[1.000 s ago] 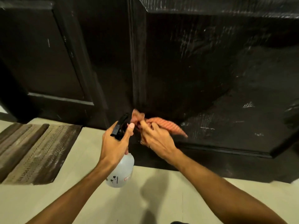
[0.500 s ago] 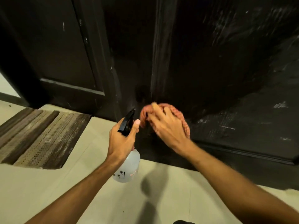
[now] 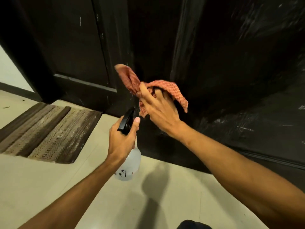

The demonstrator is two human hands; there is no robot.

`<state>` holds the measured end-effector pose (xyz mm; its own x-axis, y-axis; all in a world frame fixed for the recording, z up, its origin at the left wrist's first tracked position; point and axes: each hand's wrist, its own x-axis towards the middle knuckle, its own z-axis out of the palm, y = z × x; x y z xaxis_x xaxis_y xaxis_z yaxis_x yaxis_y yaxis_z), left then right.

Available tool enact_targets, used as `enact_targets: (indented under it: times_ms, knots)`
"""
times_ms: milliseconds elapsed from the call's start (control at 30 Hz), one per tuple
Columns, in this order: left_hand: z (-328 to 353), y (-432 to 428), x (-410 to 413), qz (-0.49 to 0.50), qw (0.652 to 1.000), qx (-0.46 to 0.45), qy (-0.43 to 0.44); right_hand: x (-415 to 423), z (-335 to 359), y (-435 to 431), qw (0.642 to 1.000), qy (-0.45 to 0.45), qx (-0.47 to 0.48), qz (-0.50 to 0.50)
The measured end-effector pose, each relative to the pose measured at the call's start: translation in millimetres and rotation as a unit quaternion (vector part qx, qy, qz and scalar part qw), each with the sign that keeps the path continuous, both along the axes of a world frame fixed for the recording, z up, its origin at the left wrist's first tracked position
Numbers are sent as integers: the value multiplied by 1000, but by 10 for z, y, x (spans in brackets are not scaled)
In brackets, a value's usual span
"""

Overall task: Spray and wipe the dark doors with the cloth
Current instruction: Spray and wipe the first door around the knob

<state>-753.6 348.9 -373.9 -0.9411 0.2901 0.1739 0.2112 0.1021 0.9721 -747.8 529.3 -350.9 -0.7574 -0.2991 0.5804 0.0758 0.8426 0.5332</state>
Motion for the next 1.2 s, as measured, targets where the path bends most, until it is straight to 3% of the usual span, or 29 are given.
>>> enact_targets:
  times_ms: [67, 133, 167, 267, 333, 367, 467, 500, 600, 667, 733, 767, 833, 867, 900, 967, 1033, 1067, 1200]
  knots:
    - [-34, -56, 37, 2, 1000, -6, -14, 15, -445, 40, 992, -100, 71, 27]
    - [68, -69, 18, -3, 1000, 2, -22, 4, -608, 139, 978, -194, 57, 49]
    - [153, -70, -14, -4, 1000, 6, -14, -51, -493, 143, 982, -176, 58, 36]
    - [298, -104, -136, 3, 1000, 22, 10, -227, 224, -41, 996, 49, 66, 14]
    - [215, -181, -156, 18, 1000, 24, 10, -300, 410, -140, 990, 129, 53, 16]
    - [153, -227, -146, 26, 999, 17, 10, -342, 326, -157, 993, 108, 38, 31]
    - [142, -320, -126, 28, 1000, 8, 10, -345, -52, -112, 991, -116, 49, 52]
    - [221, -327, -152, 24, 1000, 15, 13, -373, 51, -53, 992, -103, 34, 58]
    - [450, -315, -213, 13, 999, 26, 32, -379, 744, -63, 996, 63, -54, 18]
    - [427, -292, -154, 6, 999, 20, 30, -205, 818, -75, 986, 128, -107, -8]
    - [333, -260, -32, 2, 1000, 19, 10, 90, 235, 17, 997, 50, -57, 13]
    - [301, -244, 12, 0, 1000, 17, 1, 269, -116, 66, 999, -38, -23, 19]
    - [300, -156, 62, -15, 1000, 16, -8, 586, -535, 205, 977, -211, 23, -10]
    - [300, -93, 76, -25, 1000, 17, -9, 667, -578, 278, 971, -236, 18, -21]
    - [299, -17, 100, -36, 999, 17, -11, 724, -518, 325, 977, -211, -4, -26]
    - [232, 122, 158, -60, 998, 21, -21, 807, -364, 398, 988, -76, -128, -36]
    - [97, 213, 218, -74, 997, 8, -27, 842, -354, 431, 969, 36, -238, -49]
    - [26, 245, 244, -78, 997, -4, -27, 844, -470, 396, 966, 55, -247, -51]
    - [-72, 385, 351, -85, 996, -18, -28, 804, -918, 250, 964, -125, -235, -27]
